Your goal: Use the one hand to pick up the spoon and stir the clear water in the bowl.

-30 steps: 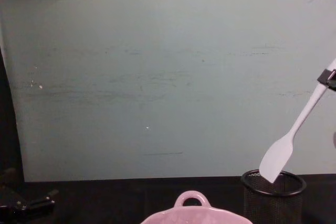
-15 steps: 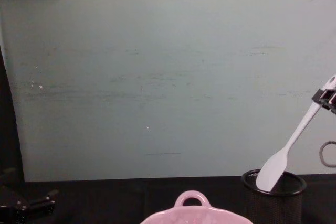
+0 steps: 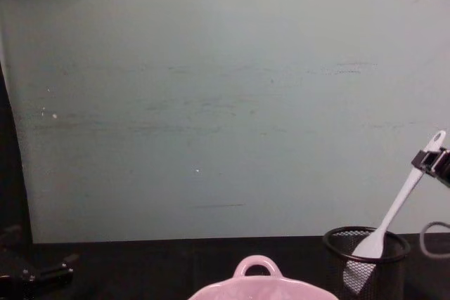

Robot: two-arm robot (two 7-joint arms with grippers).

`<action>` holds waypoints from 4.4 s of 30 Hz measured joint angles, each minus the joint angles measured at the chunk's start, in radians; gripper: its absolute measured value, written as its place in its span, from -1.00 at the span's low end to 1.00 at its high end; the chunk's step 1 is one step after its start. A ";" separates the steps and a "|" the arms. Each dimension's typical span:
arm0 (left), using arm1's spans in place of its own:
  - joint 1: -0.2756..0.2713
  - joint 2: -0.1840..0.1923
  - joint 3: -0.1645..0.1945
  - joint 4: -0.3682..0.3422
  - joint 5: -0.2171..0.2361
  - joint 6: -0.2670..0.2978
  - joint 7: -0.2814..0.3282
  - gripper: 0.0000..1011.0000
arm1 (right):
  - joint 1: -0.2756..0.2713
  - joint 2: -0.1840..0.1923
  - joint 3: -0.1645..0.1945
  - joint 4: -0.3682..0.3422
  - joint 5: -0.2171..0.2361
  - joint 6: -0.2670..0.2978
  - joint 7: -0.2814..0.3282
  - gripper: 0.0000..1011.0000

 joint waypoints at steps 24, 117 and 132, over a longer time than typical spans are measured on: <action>0.000 0.000 0.000 0.000 0.000 0.000 0.000 1.00 | -0.014 -0.030 -0.009 0.048 -0.042 0.000 0.009 -0.78; 0.000 0.000 0.000 0.000 0.000 0.000 0.000 1.00 | -0.279 0.114 0.108 -0.114 -0.463 -0.241 0.058 0.98; 0.000 0.000 0.000 0.000 0.000 0.000 0.000 1.00 | -0.235 0.063 0.138 -0.031 -0.447 -0.210 0.080 0.98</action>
